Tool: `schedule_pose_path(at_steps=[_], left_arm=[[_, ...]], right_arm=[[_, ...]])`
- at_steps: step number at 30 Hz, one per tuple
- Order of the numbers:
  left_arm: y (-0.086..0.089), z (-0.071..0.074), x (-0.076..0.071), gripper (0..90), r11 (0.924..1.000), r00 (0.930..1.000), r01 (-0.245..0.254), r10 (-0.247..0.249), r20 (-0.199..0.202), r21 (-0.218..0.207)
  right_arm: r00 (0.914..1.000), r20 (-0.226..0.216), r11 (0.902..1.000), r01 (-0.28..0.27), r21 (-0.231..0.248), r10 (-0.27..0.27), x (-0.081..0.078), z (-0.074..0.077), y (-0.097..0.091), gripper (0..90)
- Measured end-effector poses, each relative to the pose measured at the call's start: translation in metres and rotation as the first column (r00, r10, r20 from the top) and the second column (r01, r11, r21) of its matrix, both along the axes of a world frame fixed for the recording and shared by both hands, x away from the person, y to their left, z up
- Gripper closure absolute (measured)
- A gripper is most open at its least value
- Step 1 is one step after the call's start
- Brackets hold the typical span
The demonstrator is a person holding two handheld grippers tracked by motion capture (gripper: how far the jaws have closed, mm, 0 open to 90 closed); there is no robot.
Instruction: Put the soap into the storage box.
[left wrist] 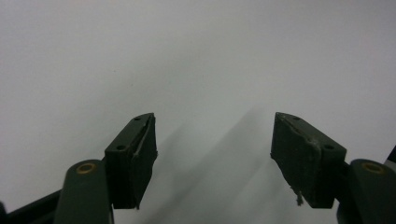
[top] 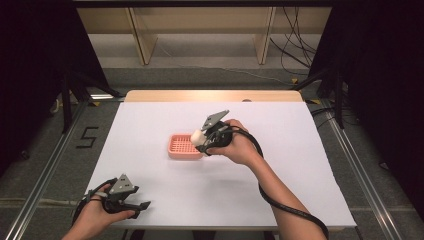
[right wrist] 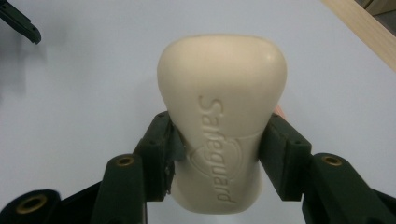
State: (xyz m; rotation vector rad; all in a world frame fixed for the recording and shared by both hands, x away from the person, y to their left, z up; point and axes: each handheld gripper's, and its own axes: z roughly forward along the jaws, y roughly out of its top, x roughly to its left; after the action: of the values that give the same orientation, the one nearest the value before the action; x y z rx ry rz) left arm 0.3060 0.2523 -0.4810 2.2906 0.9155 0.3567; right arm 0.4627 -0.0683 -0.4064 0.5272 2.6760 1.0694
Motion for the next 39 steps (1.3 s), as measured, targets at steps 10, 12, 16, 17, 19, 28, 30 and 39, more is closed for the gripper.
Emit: schedule_pose_path(at_steps=[10,12,16,17,19,28,30,39], left_arm=[[0.0,0.0,0.0,31.0,1.0,1.0,0.001,-0.001,-0.001,0.0],[-0.001,-0.001,0.0,31.0,0.9999,0.9999,-0.008,0.008,-0.011,-0.01],[0.0,0.0,0.0,31.0,1.0,1.0,0.001,-0.001,0.0,0.0],[0.0,0.0,0.0,31.0,1.0,1.0,0.001,-0.001,0.0,0.0],[0.0,0.0,0.0,31.0,1.0,1.0,0.001,-0.001,0.0,0.0],[0.0,-0.001,0.0,31.0,0.9999,0.9999,-0.007,0.007,-0.01,-0.011],[0.0,-0.001,0.0,31.0,0.9999,0.9999,-0.008,0.007,-0.01,-0.012],[0.0,0.0,0.0,31.0,0.9999,0.9999,-0.007,0.007,-0.009,-0.012]], right_arm=[[1.0,0.003,1.0,0.002,0.001,-0.002,0.003,-0.001,0.003,50.4],[1.0,-0.004,1.0,0.008,-0.004,-0.008,0.003,-0.002,0.004,50.4],[0.9999,-0.009,0.9998,0.009,-0.015,-0.01,0.004,-0.003,0.006,50.4],[1.0,0.002,0.9999,0.003,-0.013,-0.003,0.005,-0.003,0.006,50.4],[0.9999,-0.008,0.9999,0.008,-0.009,-0.008,0.005,-0.003,0.007,50.4],[1.0,-0.004,0.9999,0.004,-0.012,-0.004,0.008,-0.002,0.012,50.3],[1.0,-0.002,1.0,0.0,-0.007,0.0,0.009,-0.002,0.013,50.4],[0.9998,0.02,0.9999,0.002,-0.012,-0.001,0.011,-0.004,0.017,50.4]])
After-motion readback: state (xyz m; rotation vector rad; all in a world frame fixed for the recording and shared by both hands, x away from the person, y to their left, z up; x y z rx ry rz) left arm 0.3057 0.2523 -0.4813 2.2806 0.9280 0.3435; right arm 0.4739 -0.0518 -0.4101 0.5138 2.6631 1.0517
